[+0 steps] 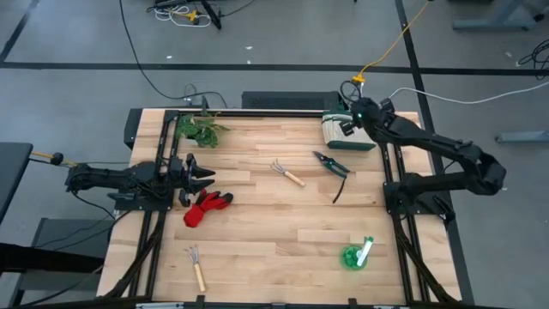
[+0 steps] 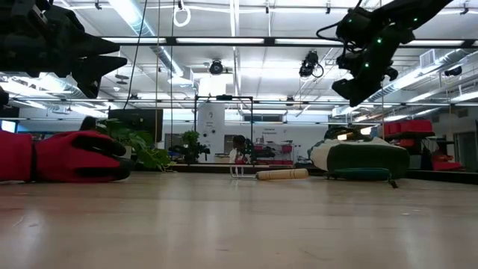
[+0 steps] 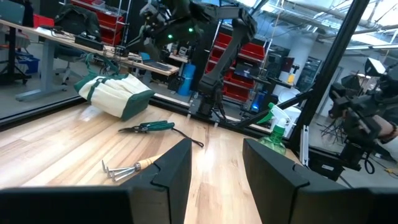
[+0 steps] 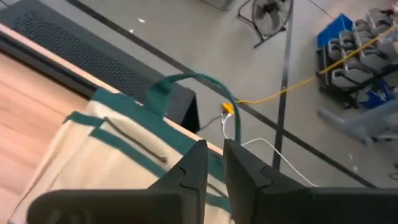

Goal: Pick & Place Garden tools in Gardening bag
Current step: Prepare the green gardening bag

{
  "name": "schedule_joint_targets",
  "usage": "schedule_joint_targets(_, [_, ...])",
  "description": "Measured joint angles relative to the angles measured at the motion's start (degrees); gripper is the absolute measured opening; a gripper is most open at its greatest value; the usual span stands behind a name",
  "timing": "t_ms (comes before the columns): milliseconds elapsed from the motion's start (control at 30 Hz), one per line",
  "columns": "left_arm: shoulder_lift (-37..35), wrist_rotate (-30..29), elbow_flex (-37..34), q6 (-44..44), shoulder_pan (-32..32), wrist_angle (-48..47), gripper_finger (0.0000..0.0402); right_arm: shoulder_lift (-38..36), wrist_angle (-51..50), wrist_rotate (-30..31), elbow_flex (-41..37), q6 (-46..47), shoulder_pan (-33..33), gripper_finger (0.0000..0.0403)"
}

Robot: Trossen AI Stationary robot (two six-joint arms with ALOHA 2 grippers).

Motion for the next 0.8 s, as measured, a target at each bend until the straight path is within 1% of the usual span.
schedule_joint_targets(100, [0.0, 0.0, 0.0, 0.0, 0.0, 0.0, 0.0151, 2.57, -3.44, -2.6, 2.19, 0.11, -2.06, 0.0079])
schedule_joint_targets(167, [0.0, 0.0, -0.02, 0.0, 0.01, 0.04, 0.0151, 4.46, -5.81, -2.29, 3.36, 0.11, -3.05, 0.0104])
schedule_joint_targets(367, [0.0, 0.0, -0.02, -0.02, 0.01, 0.15, 0.0151, 9.99, -6.1, -0.34, 4.26, 0.34, -5.25, 0.0196])
schedule_joint_targets(467, [0.0, 0.0, -0.01, -0.04, 0.01, 0.2, 0.0151, 12.2, -5.24, -0.38, 4.69, 0.34, -6.35, 0.0227])
schedule_joint_targets(600, [0.0, 0.0, -0.01, -0.37, 0.01, 0.31, 0.0151, 13.69, -2.82, 0.37, 4.88, -0.07, -7.47, 0.0245])
schedule_joint_targets(800, [0.0, 0.0, -0.01, -0.39, 0.0, 0.31, 0.0151, 14.84, -1.22, 0.06, 4.88, -0.43, -10.09, 0.0239])
